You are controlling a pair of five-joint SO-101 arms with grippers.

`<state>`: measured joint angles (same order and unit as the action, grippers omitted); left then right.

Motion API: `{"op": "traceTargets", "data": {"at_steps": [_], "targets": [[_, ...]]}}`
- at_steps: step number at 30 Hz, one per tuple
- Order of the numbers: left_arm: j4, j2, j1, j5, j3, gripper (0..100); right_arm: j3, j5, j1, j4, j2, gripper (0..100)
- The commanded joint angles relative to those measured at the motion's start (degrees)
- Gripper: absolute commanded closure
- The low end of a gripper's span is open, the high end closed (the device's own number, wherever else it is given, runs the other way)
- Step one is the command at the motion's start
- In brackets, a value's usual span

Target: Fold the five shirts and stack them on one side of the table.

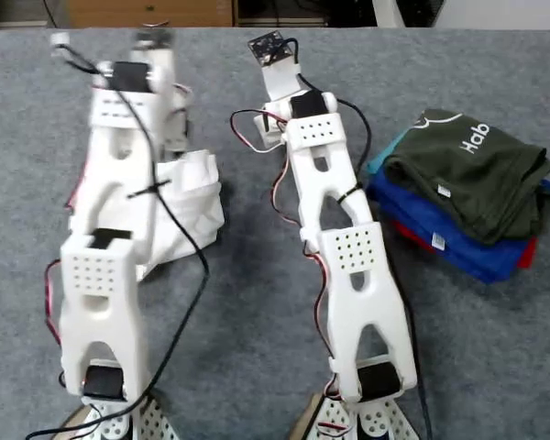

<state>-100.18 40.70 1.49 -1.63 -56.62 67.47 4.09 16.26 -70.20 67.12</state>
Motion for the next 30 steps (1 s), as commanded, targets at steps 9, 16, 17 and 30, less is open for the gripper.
{"op": "traceTargets", "data": {"at_steps": [9, 16, 17, 30], "targets": [[-0.62, -1.54, 28.57, -1.49, 0.97, 98, 8.92, -0.18, 4.79, -9.58, -3.21, 99.4], [-0.7, -4.18, 43.78, -8.53, 1.58, 98, 21.58, 6.59, 16.92, -26.46, -4.7, 99.4], [-0.7, -4.7, 45.8, -9.14, 1.58, 98, 22.02, 8.0, 18.68, -27.96, -4.44, 99.4], [-0.62, -11.03, 60.57, -17.41, 16.18, 98, 21.93, 13.1, 35.3, -23.21, -4.0, 99.4]]}}
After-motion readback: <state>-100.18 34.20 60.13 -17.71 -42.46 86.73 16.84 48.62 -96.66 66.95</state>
